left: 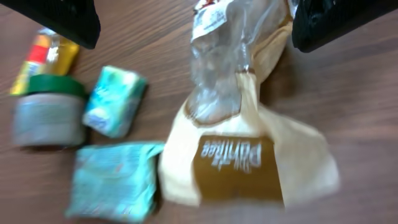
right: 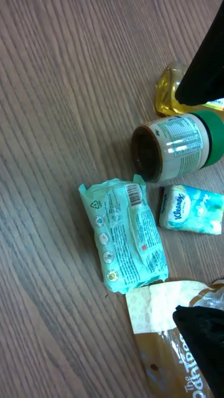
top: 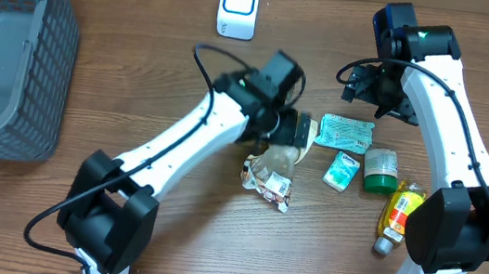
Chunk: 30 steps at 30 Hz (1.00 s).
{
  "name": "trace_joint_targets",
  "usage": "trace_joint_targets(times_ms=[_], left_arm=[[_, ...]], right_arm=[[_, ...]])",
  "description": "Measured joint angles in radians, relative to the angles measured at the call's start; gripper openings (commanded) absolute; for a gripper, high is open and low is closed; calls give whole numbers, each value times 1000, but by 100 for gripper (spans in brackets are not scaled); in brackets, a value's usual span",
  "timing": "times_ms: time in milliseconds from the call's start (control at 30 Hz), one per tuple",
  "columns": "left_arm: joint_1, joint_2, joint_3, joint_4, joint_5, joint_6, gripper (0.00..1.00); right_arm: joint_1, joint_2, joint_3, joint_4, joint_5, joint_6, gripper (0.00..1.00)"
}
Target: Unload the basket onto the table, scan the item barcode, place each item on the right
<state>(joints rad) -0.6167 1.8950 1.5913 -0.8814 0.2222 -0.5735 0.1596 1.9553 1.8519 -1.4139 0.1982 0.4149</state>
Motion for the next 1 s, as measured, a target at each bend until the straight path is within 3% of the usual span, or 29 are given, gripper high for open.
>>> trace_joint_targets(times_ms=[267, 700, 1000], left_arm=[[79, -58, 183, -130, 7, 50, 100], [362, -79, 190, -316, -63, 70, 100], [421, -79, 190, -324, -92, 111, 100]], right_arm=[[0, 0, 0, 0, 0, 0, 100], [0, 0, 0, 0, 0, 0, 100], [0, 0, 0, 1, 1, 0, 100]])
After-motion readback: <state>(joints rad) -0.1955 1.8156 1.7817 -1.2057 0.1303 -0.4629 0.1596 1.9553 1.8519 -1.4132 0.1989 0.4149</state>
